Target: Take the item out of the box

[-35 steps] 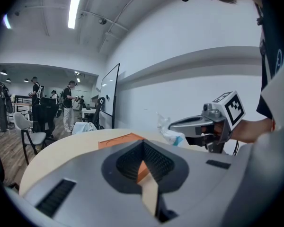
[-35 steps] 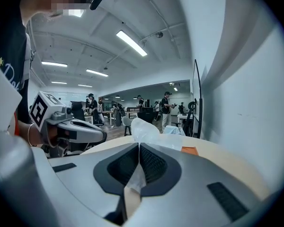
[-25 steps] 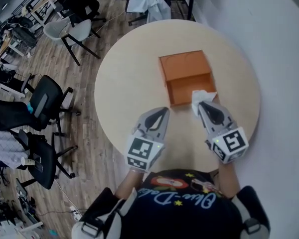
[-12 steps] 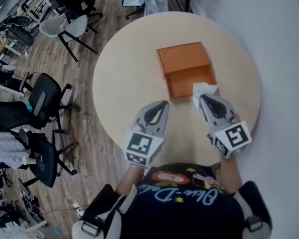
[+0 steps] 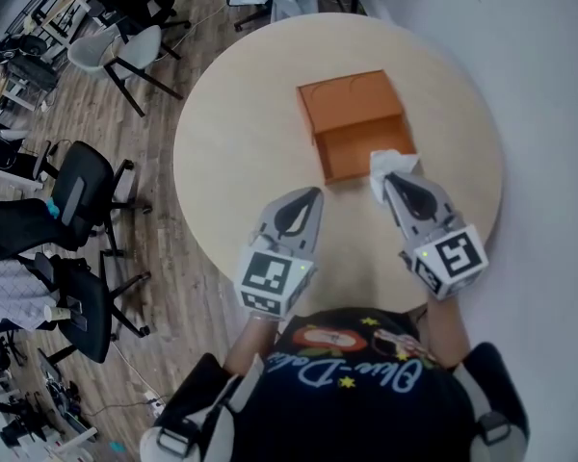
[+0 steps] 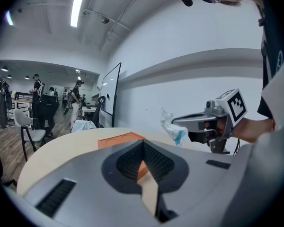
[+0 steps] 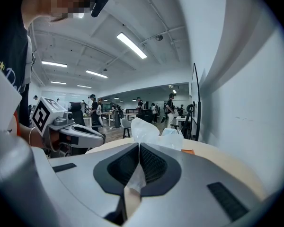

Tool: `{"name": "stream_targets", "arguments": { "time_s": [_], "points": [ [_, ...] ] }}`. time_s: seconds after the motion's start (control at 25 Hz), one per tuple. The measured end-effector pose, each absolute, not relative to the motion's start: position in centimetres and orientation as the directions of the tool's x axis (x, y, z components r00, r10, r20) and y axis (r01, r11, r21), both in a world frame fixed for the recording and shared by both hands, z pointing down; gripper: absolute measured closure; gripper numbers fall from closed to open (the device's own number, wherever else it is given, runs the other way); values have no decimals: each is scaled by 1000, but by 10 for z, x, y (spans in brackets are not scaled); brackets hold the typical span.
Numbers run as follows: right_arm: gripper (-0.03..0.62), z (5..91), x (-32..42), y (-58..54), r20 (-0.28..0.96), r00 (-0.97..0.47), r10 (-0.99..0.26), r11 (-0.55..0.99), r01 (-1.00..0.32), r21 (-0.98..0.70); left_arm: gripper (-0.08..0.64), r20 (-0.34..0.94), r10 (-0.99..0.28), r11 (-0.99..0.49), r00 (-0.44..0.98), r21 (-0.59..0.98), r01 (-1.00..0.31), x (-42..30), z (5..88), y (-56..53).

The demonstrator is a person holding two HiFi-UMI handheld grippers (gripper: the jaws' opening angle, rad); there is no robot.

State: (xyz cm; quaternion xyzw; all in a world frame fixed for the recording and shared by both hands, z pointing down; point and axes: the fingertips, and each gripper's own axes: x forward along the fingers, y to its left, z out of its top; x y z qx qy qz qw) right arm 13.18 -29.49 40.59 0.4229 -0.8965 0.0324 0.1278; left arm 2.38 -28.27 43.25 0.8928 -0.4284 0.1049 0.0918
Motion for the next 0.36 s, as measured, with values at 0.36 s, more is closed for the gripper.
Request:
{"name": "stream_targets", "arguments": {
  "time_s": [0.36],
  "points": [
    [586, 405, 132, -293, 263, -606, -751, 638, -768, 52, 575, 264, -743, -620, 615, 77, -781, 23, 432, -281]
  ]
}}
